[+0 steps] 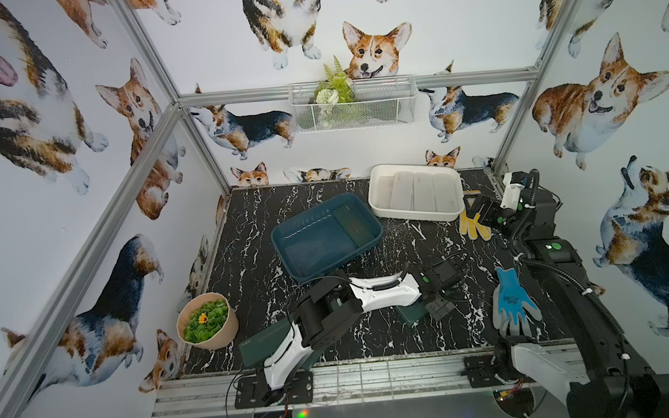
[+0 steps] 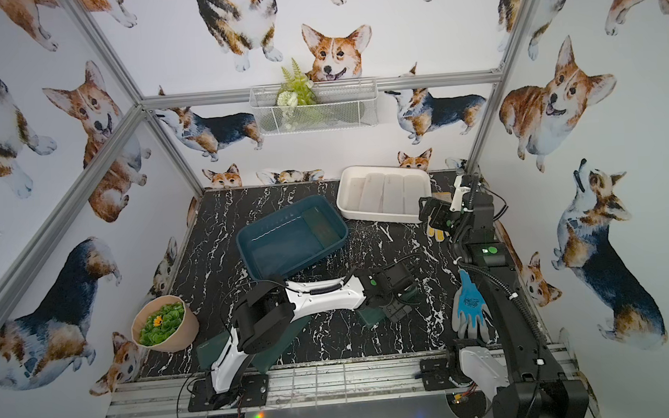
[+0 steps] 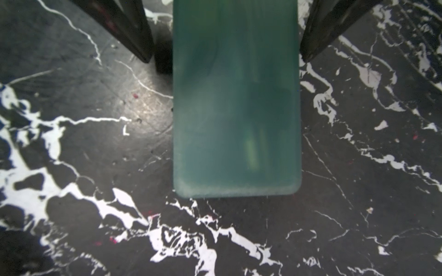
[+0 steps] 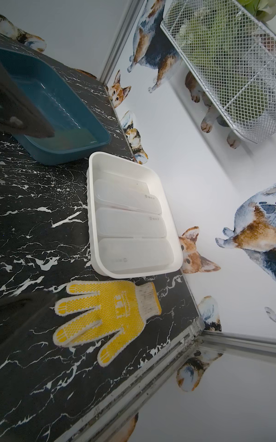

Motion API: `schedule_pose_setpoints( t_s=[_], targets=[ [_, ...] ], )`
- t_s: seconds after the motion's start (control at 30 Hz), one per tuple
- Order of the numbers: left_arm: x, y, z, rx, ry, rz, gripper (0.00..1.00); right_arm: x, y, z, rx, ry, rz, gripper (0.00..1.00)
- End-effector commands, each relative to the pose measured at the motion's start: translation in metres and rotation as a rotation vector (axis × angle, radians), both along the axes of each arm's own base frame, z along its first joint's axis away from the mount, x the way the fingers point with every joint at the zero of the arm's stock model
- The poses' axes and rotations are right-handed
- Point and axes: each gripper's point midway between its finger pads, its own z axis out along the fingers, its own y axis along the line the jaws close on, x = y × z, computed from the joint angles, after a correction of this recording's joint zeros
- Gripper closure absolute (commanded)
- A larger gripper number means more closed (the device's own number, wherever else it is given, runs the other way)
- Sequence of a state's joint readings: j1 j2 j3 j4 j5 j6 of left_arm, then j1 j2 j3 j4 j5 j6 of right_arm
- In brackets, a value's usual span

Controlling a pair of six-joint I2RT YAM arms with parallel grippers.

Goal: Place the pencil cases by color into the storage box
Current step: Pick up the pencil case from the center of the board.

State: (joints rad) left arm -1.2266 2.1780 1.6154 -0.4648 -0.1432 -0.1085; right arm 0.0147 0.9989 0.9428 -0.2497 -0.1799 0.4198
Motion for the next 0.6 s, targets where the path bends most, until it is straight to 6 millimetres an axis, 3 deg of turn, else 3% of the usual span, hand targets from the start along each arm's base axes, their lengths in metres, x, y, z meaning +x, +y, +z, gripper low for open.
schedule_pose_setpoints(
  t_s=[0.0,0.23,0.33,0.43,0.57],
  targets=[
    [0.0,0.001,-0.006,0.034,0.021,0.007,0.04,0.001,0.001,0.005,0.001,-0.023,0.006,0.0],
    [0.003,0.001,-0.011,0.049,0.038,0.025,0.1,0.0,0.0,0.006,-0.006,-0.026,0.003,0.0],
    [0.005,0.001,-0.011,0.055,0.035,0.029,0.22,-0.001,0.0,0.007,-0.008,-0.03,0.002,0.0],
    [0.007,0.001,-0.006,0.052,0.023,0.035,0.3,-0.002,0.0,0.007,-0.01,-0.031,0.001,0.0],
    [0.011,0.003,0.013,0.033,-0.005,0.039,0.32,-0.002,-0.001,0.008,-0.013,-0.034,-0.001,0.0]
  ],
)
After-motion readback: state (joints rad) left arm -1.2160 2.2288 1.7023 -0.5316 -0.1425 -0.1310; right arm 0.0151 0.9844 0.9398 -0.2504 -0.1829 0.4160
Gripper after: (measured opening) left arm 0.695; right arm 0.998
